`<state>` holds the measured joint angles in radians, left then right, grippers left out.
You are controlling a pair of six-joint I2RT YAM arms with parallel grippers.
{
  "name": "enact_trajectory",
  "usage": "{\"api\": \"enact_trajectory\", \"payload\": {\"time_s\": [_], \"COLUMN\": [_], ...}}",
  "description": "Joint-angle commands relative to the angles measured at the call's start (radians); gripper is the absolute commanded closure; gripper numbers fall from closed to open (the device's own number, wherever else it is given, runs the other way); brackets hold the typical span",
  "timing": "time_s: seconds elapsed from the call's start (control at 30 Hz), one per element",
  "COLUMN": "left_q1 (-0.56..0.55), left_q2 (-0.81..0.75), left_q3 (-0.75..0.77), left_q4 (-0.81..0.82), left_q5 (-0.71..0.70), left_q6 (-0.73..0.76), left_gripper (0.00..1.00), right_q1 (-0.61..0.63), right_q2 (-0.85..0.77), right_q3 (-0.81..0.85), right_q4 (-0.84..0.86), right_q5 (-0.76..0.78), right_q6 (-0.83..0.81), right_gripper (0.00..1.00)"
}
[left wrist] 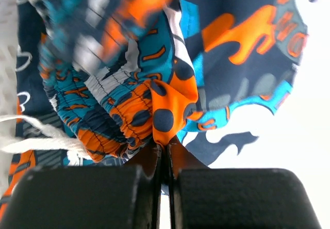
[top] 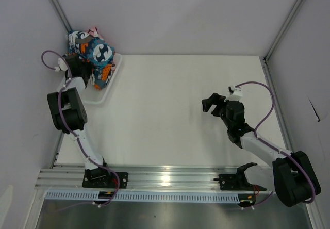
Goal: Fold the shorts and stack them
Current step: Grab the shorts from the pile, then move the shorts to the center of the board
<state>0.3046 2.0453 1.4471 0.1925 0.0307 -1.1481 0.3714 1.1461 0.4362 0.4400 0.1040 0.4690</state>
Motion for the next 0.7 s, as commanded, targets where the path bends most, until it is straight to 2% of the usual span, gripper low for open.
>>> {"api": "enact_trajectory", "payload": {"time_s": [0.0, 0.1, 0.23, 0.47, 0.67], "left_q1": [-0.024, -0.035, -0.053, -0.082, -0.163], "left_q2": [-0.18, -0.258, -0.324, -0.413, -0.533], "left_q3": [0.042, 0.056, 0.131, 0.266, 0.295], "left_q4": [-0.079, -0.185, -0.306, -0.306, -0.199], "left_q5": [-0.025, -0.092, -0.147, -0.121, -0.133], "left_q6": [0.022, 0.004, 0.053, 0.148, 0.28], "left_gripper": [1.0, 1.0, 1.0, 1.0, 1.0], "right_q1": [0.004, 0.004, 0.004, 0.004, 0.006], "right_q2": [0.006, 0.007, 0.006, 0.01, 0.015], "right_q3": [0.045, 0.045, 0.047, 0.052, 0.055], "right_q4": [0.046, 0.043, 0.04, 0.037, 0.04], "right_q5": [-0.006, -0.006, -0.003, -0.009, -0.015], "right_q6": [-0.013, -0.012, -0.012, -0.01, -0.012], "right_gripper": [0.0, 0.0, 0.01, 0.01, 0.01]}}
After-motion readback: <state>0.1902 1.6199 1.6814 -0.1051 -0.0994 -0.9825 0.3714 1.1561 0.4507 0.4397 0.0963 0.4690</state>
